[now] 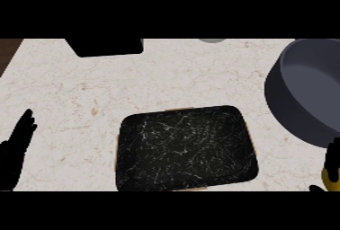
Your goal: Pick the lemon from the tray and place it in the pot
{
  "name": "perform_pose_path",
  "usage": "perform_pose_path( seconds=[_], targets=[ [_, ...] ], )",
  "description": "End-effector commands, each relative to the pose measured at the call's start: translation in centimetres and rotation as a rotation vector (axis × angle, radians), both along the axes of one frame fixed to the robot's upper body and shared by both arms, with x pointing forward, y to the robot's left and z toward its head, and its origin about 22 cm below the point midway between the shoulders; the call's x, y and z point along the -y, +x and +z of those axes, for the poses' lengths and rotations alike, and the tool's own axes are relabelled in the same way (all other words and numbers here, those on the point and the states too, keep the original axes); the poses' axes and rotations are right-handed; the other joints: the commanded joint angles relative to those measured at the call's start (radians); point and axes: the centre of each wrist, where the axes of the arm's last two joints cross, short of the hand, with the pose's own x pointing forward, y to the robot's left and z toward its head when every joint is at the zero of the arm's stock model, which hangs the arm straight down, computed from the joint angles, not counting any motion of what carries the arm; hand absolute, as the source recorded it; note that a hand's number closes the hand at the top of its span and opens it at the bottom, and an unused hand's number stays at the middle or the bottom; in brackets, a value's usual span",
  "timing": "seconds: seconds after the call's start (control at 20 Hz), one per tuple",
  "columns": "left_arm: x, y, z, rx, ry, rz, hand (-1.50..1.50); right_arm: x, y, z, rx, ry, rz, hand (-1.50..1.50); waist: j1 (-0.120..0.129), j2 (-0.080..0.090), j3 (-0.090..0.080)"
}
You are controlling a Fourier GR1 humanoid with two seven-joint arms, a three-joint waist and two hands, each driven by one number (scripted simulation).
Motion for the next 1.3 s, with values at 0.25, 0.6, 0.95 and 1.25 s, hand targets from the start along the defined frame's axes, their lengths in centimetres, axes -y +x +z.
perform_pose_path(
  seconds=[0.25, 0.6, 0.95, 1.25],
  targets=[
    [-0.3, 0.6, 0.2, -0.005, -0.003, -0.043, 0.0, 7.7, -1.9, 2.4, 0.052, 0.278, -0.096, 1.5, 0.061, 0.013, -0.003],
    [2.4, 3.7, 0.8, 0.02, 0.01, -0.086, 0.0, 12.3, 3.0, 4.5, 0.07, 0.341, -0.123, 1.5, 0.088, 0.02, -0.003],
    [0.9, 2.6, 1.6, 0.01, -0.002, -0.102, 0.0, 12.1, 9.2, 4.9, 0.056, 0.299, -0.144, 1.5, 0.1, 0.02, -0.003],
    [2.7, 2.4, 1.1, 0.014, 0.001, -0.101, 0.0, 12.0, 14.3, 0.9, 0.008, 0.259, -0.133, 1.5, 0.115, 0.024, -0.002]
  ],
)
